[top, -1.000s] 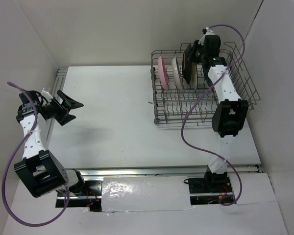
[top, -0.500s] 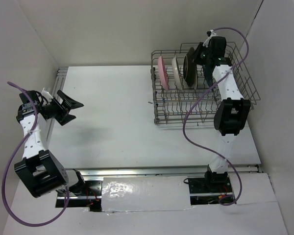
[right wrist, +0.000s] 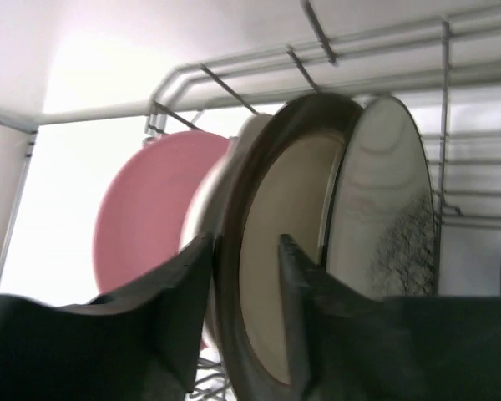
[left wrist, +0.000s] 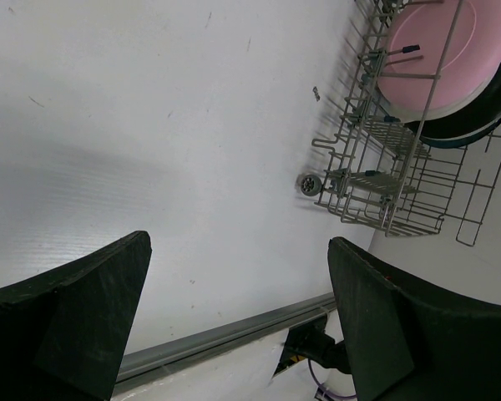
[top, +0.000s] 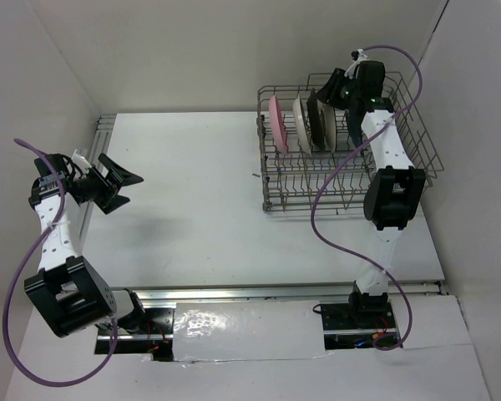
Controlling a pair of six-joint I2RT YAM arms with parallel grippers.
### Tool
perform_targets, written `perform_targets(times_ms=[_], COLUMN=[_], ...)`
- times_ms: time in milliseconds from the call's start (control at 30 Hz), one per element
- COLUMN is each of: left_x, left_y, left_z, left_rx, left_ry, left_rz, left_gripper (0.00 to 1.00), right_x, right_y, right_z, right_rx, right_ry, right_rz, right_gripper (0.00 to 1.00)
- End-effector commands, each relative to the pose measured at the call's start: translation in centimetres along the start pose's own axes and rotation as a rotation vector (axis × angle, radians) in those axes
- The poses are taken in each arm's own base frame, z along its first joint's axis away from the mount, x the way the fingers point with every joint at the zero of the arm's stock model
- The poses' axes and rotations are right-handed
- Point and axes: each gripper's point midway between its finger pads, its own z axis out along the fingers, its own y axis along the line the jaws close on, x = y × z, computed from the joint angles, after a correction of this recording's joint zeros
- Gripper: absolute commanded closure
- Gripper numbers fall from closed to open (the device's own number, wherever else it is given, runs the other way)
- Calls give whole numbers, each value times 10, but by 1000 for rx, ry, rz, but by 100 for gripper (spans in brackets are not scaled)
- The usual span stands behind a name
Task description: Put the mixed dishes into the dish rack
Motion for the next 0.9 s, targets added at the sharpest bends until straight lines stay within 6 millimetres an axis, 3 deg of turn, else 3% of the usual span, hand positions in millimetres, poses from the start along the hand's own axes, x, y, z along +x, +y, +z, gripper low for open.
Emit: perform_targets(times_ms=[0, 100, 333, 367, 400, 433, 567, 633, 667, 767, 867], left_x=[-10, -9, -7, -7, -6, -6, -3, -2, -1, 2, 6], left_y=[-11, -12, -15, -15, -17, -18, -23, -27, -28, -35, -40], left_z=[-4, -5, -8, -8, -8, -9, -12, -15, -16, -19, -23], left_rx=[23, 26, 37, 38, 43, 47, 64, 79, 82, 103, 119], left_ry=[-26, -26, -29, -29, -25, -28, -27, -30, -32, -29, -28], left_rz=[57, 61, 65, 65, 65, 69, 74, 84, 86, 99, 112], left_gripper=[1, 1, 1, 1, 1, 1, 1, 1, 1, 1, 1], right_x=[-56, -58, -77, -82, -80, -82, -94, -92, -93, -83, -60], right_y=[37, 44, 66, 71, 89, 91, 116, 117, 126, 127, 107], right_z=[-26, -30, -56, -66, -69, -75, -116, -133, -150, -183, -204], right_rx=[-73, -77, -90, -85, -107, -96, -70, -13, -7, 93, 231], right_ry=[-152, -160, -196, -206, -204, -204, -239, -240, -255, -266, -242], right_rz=[-68, -77, -101, -105, -116, -117, -133, -131, -136, -138, -98], right_gripper=[52, 43, 33, 32, 30, 30, 26, 23, 20, 13, 5])
